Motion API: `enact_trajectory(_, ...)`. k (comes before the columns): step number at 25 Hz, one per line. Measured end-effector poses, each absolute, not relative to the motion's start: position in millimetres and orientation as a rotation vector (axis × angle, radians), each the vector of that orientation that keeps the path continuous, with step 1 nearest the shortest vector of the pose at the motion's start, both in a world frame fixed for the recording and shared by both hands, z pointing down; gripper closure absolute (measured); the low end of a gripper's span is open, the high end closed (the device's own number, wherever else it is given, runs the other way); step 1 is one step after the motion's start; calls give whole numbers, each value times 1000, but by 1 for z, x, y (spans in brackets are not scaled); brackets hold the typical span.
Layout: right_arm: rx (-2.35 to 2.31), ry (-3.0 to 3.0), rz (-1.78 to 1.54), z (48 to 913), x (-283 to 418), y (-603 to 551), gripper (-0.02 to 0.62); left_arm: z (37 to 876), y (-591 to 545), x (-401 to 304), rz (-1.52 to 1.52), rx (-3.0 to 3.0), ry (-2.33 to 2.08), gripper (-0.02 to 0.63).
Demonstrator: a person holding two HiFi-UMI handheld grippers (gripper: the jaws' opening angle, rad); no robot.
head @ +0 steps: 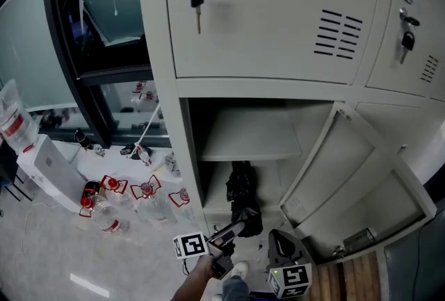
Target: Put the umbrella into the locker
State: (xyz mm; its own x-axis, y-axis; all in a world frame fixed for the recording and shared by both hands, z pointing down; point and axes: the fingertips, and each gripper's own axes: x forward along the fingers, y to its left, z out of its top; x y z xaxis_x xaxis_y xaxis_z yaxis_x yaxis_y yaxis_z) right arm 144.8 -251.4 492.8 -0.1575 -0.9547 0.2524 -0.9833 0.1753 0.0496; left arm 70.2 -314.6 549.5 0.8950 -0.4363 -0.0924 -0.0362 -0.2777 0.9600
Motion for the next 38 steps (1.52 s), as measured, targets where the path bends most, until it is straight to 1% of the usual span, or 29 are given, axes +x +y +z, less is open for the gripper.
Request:
enact_trajectory(5,1880,-2225,170,490,135,-242,594,554,-301,28,-334,1958,-593,247)
enact_trajectory(7,1876,-2230,162,490,129,-238,594,544,-297,17,-327,2072,-654,272)
enact_trajectory(11,1866,-2235,139,487,118,-232,594,519,-285,9,-259,2329,-731,468)
enact_trajectory(13,1863,-2239,130,486,114,-229,595,508,-280,9,-244,2382,-745,502)
enact_trajectory(15,1863,-2241,123,484,111,-226,595,500,-277,8,-267,2384,-747,563)
enact_trajectory(17,1859,-2247,119,482,108,-223,595,495,-275,7,-294,2368,-722,586)
enact_trajectory(38,1860,-2215,97,481,106,-217,595,499,-274,1,-283,2315,-714,591)
